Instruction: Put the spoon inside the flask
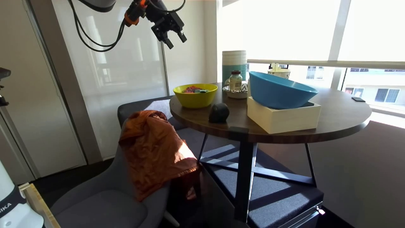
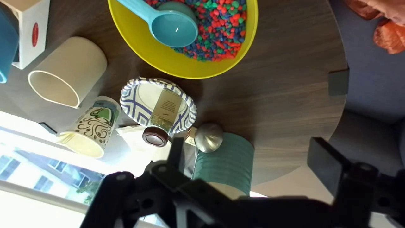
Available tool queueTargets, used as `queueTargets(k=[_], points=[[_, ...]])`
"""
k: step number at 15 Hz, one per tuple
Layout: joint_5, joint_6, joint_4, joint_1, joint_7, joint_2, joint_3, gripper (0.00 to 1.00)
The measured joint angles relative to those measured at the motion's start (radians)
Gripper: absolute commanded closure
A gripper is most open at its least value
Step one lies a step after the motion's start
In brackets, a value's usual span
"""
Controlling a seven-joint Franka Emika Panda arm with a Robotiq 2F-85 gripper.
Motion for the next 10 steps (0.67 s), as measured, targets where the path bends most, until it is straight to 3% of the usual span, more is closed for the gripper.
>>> queueTargets(k=[6, 10], points=[[0.001, 0.004, -0.001, 0.002, -0.001, -0.005, -0.001, 0.0], [0.001, 0.084, 0.041, 0.021, -0.01, 0.07, 0.008, 0.0]])
